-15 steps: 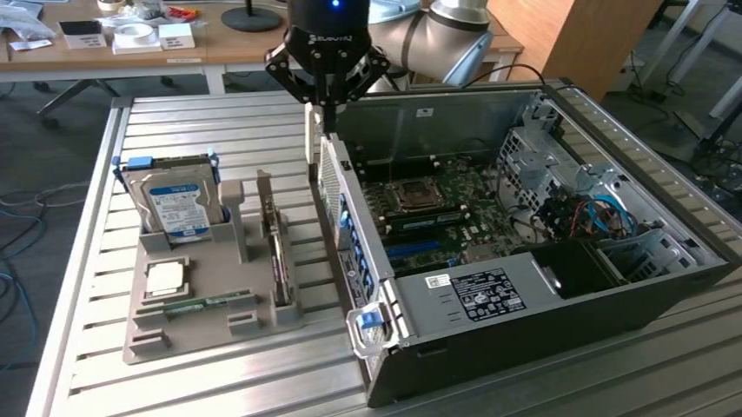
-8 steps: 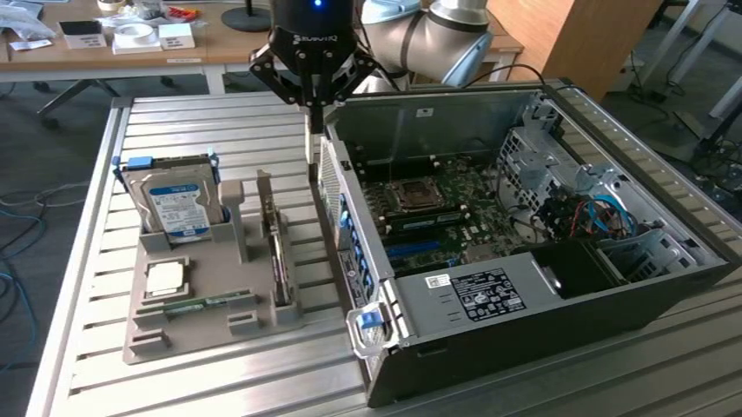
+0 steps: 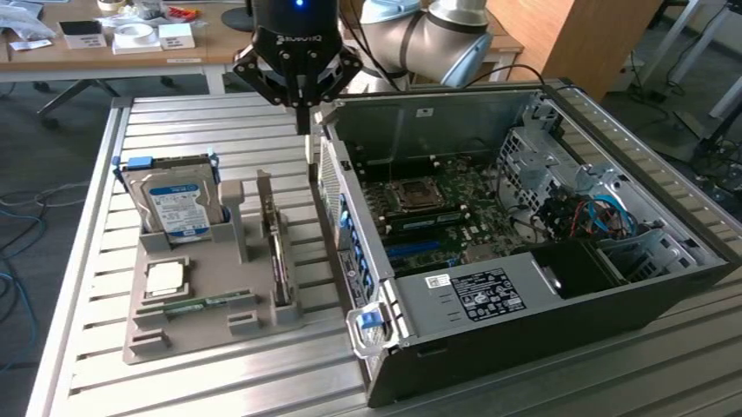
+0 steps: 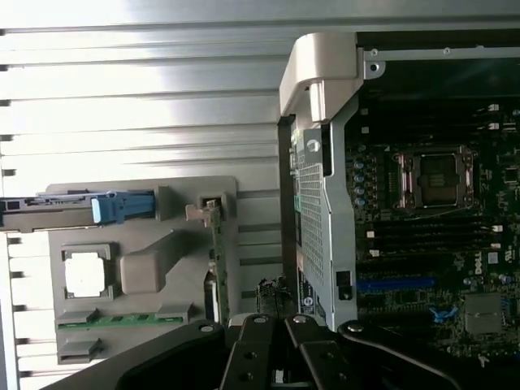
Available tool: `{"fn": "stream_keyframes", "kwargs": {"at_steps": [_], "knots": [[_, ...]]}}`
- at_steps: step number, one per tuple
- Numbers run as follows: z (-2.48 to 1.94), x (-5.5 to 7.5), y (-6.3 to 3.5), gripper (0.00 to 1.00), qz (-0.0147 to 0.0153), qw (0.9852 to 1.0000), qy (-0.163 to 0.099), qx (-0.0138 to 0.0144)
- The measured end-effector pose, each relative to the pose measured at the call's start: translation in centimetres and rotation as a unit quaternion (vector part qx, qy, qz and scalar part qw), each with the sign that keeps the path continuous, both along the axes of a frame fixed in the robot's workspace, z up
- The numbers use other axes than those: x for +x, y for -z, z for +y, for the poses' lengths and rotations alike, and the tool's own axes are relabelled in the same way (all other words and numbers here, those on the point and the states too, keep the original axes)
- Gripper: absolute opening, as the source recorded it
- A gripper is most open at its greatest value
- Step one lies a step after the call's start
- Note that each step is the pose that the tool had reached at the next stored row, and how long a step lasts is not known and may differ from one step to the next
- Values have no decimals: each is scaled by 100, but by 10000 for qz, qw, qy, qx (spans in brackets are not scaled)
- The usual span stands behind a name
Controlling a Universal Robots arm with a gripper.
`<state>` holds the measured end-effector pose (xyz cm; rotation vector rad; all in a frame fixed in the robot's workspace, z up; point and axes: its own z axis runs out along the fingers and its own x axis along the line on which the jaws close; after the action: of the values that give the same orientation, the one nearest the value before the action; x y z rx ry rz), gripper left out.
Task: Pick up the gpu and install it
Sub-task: 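Reach for the gpu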
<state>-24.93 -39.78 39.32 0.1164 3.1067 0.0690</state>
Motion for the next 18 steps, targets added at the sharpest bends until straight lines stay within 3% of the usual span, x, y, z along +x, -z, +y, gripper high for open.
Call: {"fn": "stream_keyframes", "kwargs": {"at_steps": [18], "knots": [[1,-280,0,11,-4,10000,1,0]]}}
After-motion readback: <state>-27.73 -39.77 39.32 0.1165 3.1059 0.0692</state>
